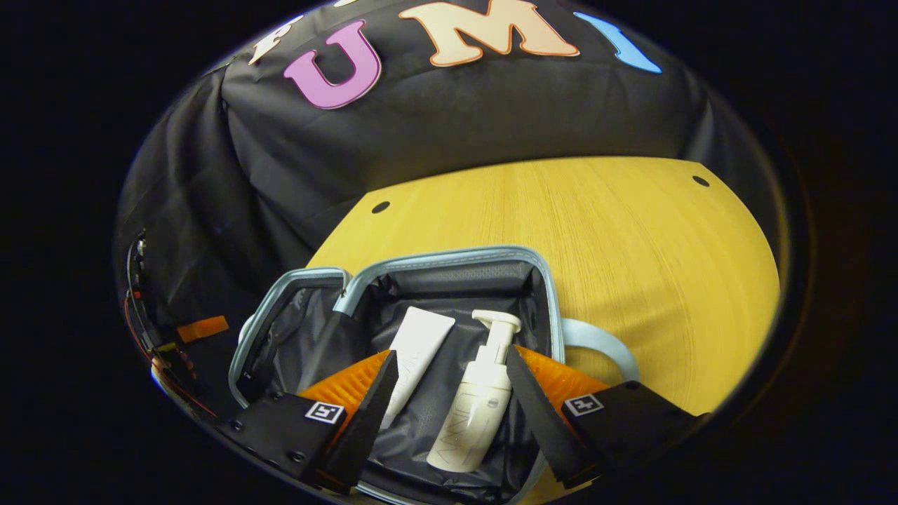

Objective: First open the suitcase, pack the skin care products into it, and then close the suitcase.

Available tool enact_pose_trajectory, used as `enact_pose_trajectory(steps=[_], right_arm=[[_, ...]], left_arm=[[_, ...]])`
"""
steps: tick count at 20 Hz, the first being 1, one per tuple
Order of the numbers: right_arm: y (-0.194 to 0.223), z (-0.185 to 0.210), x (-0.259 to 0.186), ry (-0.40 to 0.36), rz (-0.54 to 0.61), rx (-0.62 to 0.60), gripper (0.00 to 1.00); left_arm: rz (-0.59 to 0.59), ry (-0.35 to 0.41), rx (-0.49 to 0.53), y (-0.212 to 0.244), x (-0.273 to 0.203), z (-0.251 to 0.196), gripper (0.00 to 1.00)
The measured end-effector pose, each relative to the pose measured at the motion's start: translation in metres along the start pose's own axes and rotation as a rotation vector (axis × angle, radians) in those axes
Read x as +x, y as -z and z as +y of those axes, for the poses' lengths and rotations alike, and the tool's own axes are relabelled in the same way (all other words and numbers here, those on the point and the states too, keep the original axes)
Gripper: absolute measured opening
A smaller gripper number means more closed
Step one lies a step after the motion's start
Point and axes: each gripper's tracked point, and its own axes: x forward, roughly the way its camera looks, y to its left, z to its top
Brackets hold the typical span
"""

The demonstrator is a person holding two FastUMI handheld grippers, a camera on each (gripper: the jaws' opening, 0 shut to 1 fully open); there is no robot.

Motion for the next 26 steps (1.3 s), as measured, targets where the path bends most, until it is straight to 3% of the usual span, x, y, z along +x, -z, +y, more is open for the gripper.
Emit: enact_pose_trajectory(steps=[1,5,7,8,12,14,17,20,26], right_arm=[[-0.007,0.003,-0.005,-0.008,-0.017,0.000,0.98],[-0.034,0.007,-0.017,-0.011,-0.078,0.012,0.98],[-0.045,0.004,-0.023,-0.003,-0.102,0.021,0.93],[-0.049,0.002,-0.025,0.003,-0.113,0.024,0.98],[-0.055,-0.008,-0.030,0.028,-0.134,0.019,0.98],[-0.057,-0.011,-0.033,0.032,-0.137,0.021,0.98],[-0.061,-0.015,-0.037,0.030,-0.151,0.008,0.98],[-0.063,-0.015,-0.044,0.008,-0.169,0.000,0.98],[-0.074,-0.011,-0.067,-0.094,-0.227,-0.097,0.98]], left_arm=[[0.023,0.006,-0.008,0.003,0.009,0.002,0.81],[0.130,0.008,-0.012,0.024,0.047,0.017,0.82],[0.167,0.003,-0.017,0.032,0.062,0.023,0.82],[0.187,0.002,-0.021,0.034,0.067,0.025,0.82],[0.236,-0.012,-0.023,0.046,0.084,0.035,0.80],[0.252,0.023,-0.059,0.049,0.086,0.027,0.63],[0.274,0.057,-0.037,0.049,0.079,0.015,0.10],[0.251,0.057,-0.013,0.035,0.056,0.006,0.01],[0.054,0.055,0.017,-0.032,-0.037,-0.019,0.00]])
